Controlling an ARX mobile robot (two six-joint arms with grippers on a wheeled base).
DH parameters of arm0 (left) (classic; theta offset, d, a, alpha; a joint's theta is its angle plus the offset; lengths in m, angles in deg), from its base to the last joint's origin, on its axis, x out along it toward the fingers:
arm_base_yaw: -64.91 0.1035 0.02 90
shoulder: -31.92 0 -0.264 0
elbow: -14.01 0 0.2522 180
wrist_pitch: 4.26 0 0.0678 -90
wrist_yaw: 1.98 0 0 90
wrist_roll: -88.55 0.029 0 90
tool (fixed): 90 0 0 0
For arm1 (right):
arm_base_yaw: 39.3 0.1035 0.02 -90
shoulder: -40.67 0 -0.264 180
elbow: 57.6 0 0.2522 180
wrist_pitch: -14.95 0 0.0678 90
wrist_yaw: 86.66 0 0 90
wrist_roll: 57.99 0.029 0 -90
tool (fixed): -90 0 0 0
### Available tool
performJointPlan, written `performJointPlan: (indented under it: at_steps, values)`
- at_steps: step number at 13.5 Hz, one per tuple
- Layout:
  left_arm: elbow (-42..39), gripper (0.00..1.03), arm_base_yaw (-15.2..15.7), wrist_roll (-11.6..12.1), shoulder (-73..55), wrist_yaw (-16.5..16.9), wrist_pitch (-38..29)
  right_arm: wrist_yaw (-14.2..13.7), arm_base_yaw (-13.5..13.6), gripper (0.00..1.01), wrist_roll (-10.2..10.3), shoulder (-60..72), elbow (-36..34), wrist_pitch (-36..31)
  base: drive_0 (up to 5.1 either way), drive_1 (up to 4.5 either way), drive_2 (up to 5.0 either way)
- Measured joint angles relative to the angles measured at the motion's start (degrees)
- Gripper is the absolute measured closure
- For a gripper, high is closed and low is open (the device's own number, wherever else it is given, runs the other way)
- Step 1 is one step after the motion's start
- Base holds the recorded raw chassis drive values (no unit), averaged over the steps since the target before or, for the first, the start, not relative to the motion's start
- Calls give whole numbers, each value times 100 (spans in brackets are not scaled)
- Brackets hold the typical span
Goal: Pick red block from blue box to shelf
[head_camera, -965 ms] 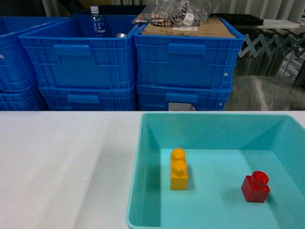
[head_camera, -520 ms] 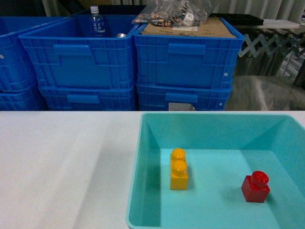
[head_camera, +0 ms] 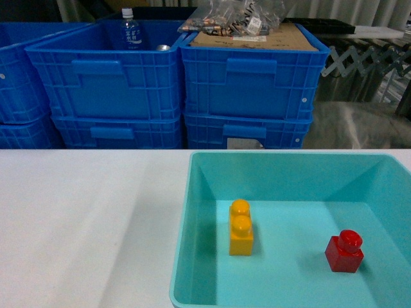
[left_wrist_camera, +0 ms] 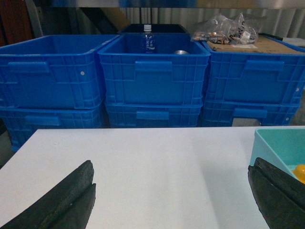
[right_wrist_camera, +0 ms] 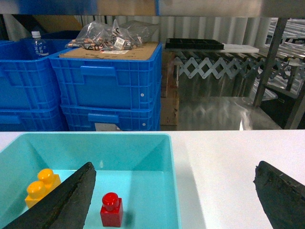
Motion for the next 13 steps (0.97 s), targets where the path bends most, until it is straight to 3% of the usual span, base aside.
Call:
performJointPlan:
  at_steps: [13]
  values:
    - [0, 5, 0, 0, 0, 0, 0, 0, 0, 3, 0, 0, 0, 0, 0, 0, 0]
